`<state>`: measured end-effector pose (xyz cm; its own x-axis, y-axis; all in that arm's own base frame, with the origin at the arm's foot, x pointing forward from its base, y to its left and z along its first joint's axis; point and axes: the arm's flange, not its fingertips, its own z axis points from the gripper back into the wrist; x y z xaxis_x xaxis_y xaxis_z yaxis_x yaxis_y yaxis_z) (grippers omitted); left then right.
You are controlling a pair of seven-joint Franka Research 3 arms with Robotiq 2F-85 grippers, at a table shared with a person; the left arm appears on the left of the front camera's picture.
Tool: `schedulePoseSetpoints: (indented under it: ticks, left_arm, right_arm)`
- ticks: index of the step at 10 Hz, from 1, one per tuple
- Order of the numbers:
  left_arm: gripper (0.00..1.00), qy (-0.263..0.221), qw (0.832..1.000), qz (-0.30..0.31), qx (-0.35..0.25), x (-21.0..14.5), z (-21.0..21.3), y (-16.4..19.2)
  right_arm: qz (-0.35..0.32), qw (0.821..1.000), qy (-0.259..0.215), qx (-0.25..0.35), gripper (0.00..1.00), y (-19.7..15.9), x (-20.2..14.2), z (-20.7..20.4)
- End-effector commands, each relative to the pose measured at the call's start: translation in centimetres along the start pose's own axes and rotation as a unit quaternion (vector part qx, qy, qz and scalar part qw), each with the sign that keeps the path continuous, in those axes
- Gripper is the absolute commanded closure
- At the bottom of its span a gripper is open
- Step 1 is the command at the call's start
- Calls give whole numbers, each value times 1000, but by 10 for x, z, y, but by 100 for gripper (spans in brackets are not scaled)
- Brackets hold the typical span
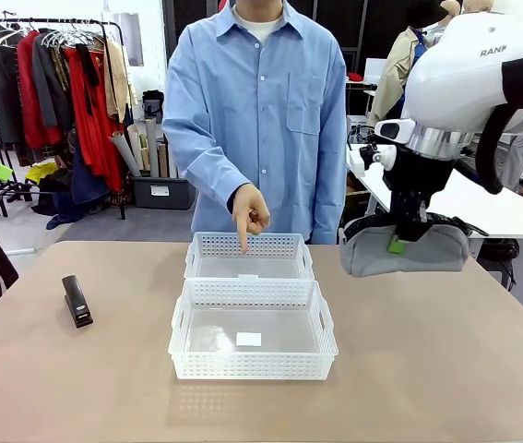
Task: Distribute items into two baskets.
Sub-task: Place the picked Pencil pouch into the Organizing basket as instructed by the person.
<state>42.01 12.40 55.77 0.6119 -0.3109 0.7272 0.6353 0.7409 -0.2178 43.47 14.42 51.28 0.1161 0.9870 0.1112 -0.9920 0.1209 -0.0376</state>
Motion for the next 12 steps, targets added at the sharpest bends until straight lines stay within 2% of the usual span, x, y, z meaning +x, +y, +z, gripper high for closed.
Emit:
schedulePoseSetpoints:
  ticks: [1,8,12]
  left_arm:
    - [0,-4,1000,-3,-5,1,1,0]
    - [0,-4,1000,-3,-5,1,1,0]
    - [0,-4,1000,-3,-5,1,1,0]
  right_arm:
    - [-15,1000,-13,-9,100,15,12,-5]
    - [-29,999,-33,-6,100,32,51,-27]
    - [5,999,-42,10,100,35,88,-43]
